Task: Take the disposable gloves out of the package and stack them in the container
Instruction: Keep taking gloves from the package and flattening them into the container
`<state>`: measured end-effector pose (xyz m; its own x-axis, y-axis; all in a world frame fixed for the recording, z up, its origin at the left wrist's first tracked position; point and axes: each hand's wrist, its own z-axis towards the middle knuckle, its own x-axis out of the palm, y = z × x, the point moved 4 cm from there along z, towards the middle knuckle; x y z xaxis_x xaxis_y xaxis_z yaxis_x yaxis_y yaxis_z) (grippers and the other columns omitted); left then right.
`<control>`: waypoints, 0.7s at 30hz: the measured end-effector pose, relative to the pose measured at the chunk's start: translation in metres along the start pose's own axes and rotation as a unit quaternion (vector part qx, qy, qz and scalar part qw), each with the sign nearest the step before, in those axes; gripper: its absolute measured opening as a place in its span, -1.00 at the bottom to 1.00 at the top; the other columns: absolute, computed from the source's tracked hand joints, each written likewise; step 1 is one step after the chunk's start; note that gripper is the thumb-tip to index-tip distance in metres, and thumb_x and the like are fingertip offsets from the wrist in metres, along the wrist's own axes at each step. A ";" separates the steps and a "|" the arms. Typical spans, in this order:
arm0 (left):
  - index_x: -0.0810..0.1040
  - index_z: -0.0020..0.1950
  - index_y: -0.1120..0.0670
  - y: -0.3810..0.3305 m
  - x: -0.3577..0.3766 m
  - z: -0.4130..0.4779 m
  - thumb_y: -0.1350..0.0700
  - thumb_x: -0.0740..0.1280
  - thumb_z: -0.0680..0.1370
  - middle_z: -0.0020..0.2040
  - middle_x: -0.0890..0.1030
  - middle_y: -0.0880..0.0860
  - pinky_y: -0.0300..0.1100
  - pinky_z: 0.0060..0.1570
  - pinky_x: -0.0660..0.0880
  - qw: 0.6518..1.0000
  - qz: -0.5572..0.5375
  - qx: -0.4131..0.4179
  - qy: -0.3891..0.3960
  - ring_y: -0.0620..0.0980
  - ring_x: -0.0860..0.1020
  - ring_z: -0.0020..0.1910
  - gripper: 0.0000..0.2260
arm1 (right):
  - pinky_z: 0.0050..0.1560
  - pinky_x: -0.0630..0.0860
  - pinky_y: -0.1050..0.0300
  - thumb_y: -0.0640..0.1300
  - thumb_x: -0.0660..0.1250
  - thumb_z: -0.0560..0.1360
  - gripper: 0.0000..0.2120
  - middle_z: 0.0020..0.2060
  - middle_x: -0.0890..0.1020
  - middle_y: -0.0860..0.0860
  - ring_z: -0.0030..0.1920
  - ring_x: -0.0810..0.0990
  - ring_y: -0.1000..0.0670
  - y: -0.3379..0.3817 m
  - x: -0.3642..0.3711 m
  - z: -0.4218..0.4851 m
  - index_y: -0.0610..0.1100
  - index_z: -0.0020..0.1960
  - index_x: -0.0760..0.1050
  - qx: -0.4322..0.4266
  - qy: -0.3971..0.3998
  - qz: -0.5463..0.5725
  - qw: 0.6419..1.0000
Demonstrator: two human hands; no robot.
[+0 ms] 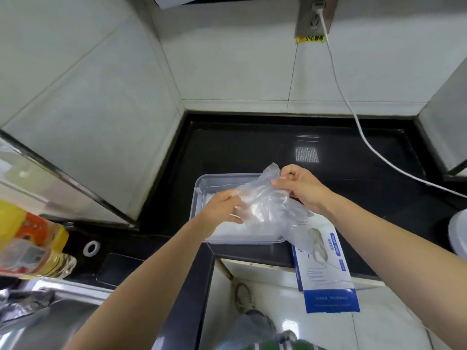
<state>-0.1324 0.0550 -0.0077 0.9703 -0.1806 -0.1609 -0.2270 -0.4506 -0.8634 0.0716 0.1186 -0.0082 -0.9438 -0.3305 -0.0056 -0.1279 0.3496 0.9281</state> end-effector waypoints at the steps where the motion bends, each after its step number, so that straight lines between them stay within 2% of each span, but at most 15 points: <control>1: 0.53 0.25 0.10 0.000 -0.003 0.000 0.06 0.25 0.64 0.15 0.58 0.14 -0.08 0.07 0.57 1.000 -0.017 -0.026 0.001 0.05 0.59 0.07 -0.76 | -0.20 0.41 0.09 -0.21 0.51 0.43 -0.77 -0.29 0.47 -0.07 -0.27 0.42 -0.08 0.002 0.004 0.003 -0.01 -0.15 0.46 -0.009 0.018 -0.030 0.999; 3: 0.52 0.30 0.05 -0.004 -0.004 0.002 -0.26 0.19 0.56 0.20 0.57 0.04 -0.10 0.15 0.50 0.997 -0.048 -0.067 0.000 0.02 0.55 0.16 -0.52 | -0.29 0.43 0.26 -0.29 0.48 0.44 -0.75 -0.30 0.49 -0.04 -0.34 0.49 0.04 0.008 0.017 0.005 -0.02 -0.13 0.46 -0.020 0.070 -0.080 0.994; 5: 0.53 0.28 0.05 -0.011 -0.002 0.005 -0.38 0.21 0.46 0.16 0.58 0.00 -0.07 0.22 0.48 0.997 -0.002 -0.083 -0.009 0.00 0.55 0.16 -0.39 | -0.21 0.48 0.28 -0.36 0.46 0.45 -0.73 -0.25 0.51 -0.06 -0.26 0.54 0.06 0.012 0.032 0.007 -0.07 -0.07 0.44 -0.031 0.114 -0.100 0.988; 6: 0.56 0.24 0.06 -0.012 -0.001 0.009 -0.34 0.28 0.47 0.10 0.60 0.01 -0.08 0.19 0.50 0.996 0.039 -0.079 -0.015 -0.01 0.57 0.10 -0.44 | -0.15 0.49 0.25 -0.37 0.45 0.45 -0.72 -0.21 0.51 -0.09 -0.19 0.53 0.01 0.013 0.038 0.008 -0.08 -0.04 0.43 -0.032 0.127 -0.114 0.985; 8: 0.62 0.11 0.13 -0.011 0.000 0.017 -0.10 0.37 0.54 -0.09 0.61 0.06 -0.14 -0.01 0.58 0.996 0.079 -0.039 -0.029 -0.04 0.58 -0.13 -0.67 | -0.08 0.48 0.20 -0.35 0.47 0.43 -0.68 -0.13 0.51 -0.11 -0.13 0.51 -0.03 0.014 0.042 0.012 -0.10 0.04 0.42 -0.013 0.131 -0.162 0.978; 10: 0.61 0.04 0.14 -0.008 -0.006 0.022 0.09 0.32 0.60 -0.25 0.54 0.05 -0.22 -0.26 0.53 0.994 0.076 -0.007 -0.083 -0.06 0.51 -0.33 -0.86 | -0.05 0.50 0.16 -0.30 0.49 0.42 -0.61 -0.07 0.56 -0.10 -0.13 0.55 -0.01 0.011 0.036 0.014 -0.09 0.14 0.42 0.034 0.124 -0.220 0.967; 13: 0.41 -0.12 0.20 0.004 -0.022 0.026 0.15 0.17 0.64 -0.38 0.35 0.00 -0.28 -0.46 0.33 0.986 0.048 -0.034 -0.157 -0.12 0.30 -0.43 -0.82 | -0.10 0.52 0.21 -0.29 0.50 0.42 -0.61 -0.07 0.58 -0.10 -0.10 0.59 -0.03 0.009 0.018 0.020 -0.10 0.17 0.45 0.040 0.061 -0.242 0.968; 15: 0.32 -0.17 0.19 0.010 -0.028 0.025 0.15 0.10 0.66 -0.37 0.33 0.01 -0.36 -0.48 0.32 0.977 0.116 -0.032 -0.173 -0.11 0.29 -0.40 -0.77 | -0.01 0.51 0.16 -0.26 0.50 0.41 -0.62 -0.04 0.56 -0.07 -0.02 0.57 -0.06 0.015 0.010 0.026 -0.07 0.15 0.46 -0.031 -0.049 -0.252 0.966; 17: 0.41 -0.08 0.16 0.010 -0.034 0.026 0.14 0.08 0.67 -0.25 0.45 0.07 -0.32 -0.32 0.37 0.942 0.268 0.015 -0.204 -0.02 0.42 -0.28 -0.80 | 0.13 0.45 0.08 -0.20 0.51 0.38 -0.60 0.04 0.52 0.02 0.07 0.50 -0.02 0.028 0.015 0.025 -0.03 0.16 0.49 -0.164 -0.153 -0.318 0.921; 18: 0.44 0.04 0.19 0.010 -0.034 0.027 0.14 0.09 0.67 -0.16 0.51 0.11 -0.25 -0.23 0.40 0.920 0.327 0.038 -0.212 0.04 0.48 -0.20 -0.82 | 0.14 0.42 0.10 -0.18 0.51 0.38 -0.63 0.05 0.49 0.07 0.07 0.48 0.01 0.034 0.025 0.022 -0.02 0.13 0.52 -0.230 -0.167 -0.336 0.898; 20: 0.40 0.26 0.20 0.013 -0.030 0.029 0.17 0.13 0.67 -0.02 0.59 0.14 -0.23 -0.20 0.43 0.890 0.406 0.039 -0.205 0.05 0.59 -0.09 -0.79 | 0.04 0.42 0.21 -0.21 0.48 0.41 -0.75 -0.01 0.49 0.10 -0.02 0.48 0.08 0.033 0.053 0.018 -0.03 0.05 0.56 -0.301 -0.099 -0.343 0.885; 21: 0.35 0.33 0.19 0.016 -0.029 0.030 0.17 0.15 0.67 0.01 0.60 0.13 -0.29 -0.27 0.43 0.883 0.421 0.028 -0.205 0.02 0.61 -0.09 -0.75 | -0.01 0.43 0.22 -0.23 0.46 0.43 -0.78 -0.03 0.50 0.08 -0.08 0.49 0.10 0.025 0.067 0.021 -0.04 0.04 0.56 -0.291 -0.042 -0.351 0.889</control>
<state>-0.1614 0.0793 -0.0309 0.4109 -0.0951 -0.9067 -0.8892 -0.2615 -0.3755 -0.0011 0.1234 0.0073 -0.7161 -0.2128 -0.6648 -0.5383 -0.4379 0.7200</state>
